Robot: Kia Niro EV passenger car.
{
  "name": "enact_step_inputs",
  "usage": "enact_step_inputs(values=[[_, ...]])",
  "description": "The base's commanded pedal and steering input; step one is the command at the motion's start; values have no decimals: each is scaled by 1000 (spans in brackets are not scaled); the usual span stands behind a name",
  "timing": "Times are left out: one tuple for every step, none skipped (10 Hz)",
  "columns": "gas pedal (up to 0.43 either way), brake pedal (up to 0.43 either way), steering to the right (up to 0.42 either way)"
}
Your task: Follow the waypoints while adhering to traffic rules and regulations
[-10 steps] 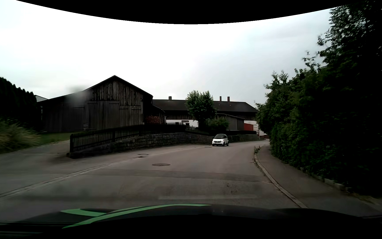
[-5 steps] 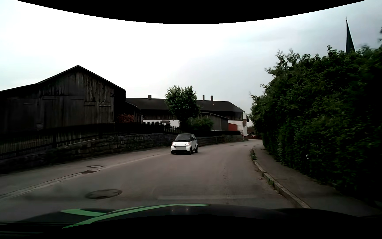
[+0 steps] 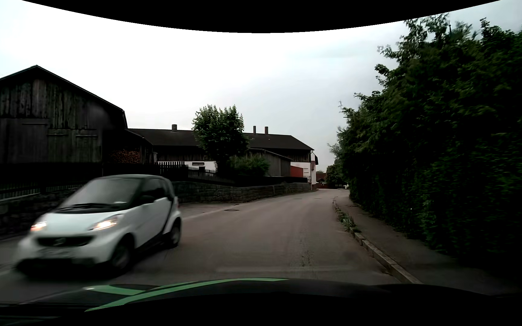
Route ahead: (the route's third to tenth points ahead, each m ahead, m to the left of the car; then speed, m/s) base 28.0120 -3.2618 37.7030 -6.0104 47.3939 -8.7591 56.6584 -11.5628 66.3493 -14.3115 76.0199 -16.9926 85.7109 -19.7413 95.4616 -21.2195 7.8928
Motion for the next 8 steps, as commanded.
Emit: enact_step_inputs(values=[[28, 0, 80], [39, 0, 69], [47, 0, 63], [47, 0, 62], [47, 0, 59], [59, 0, 56], [59, 0, 54], [67, 0, 53]])
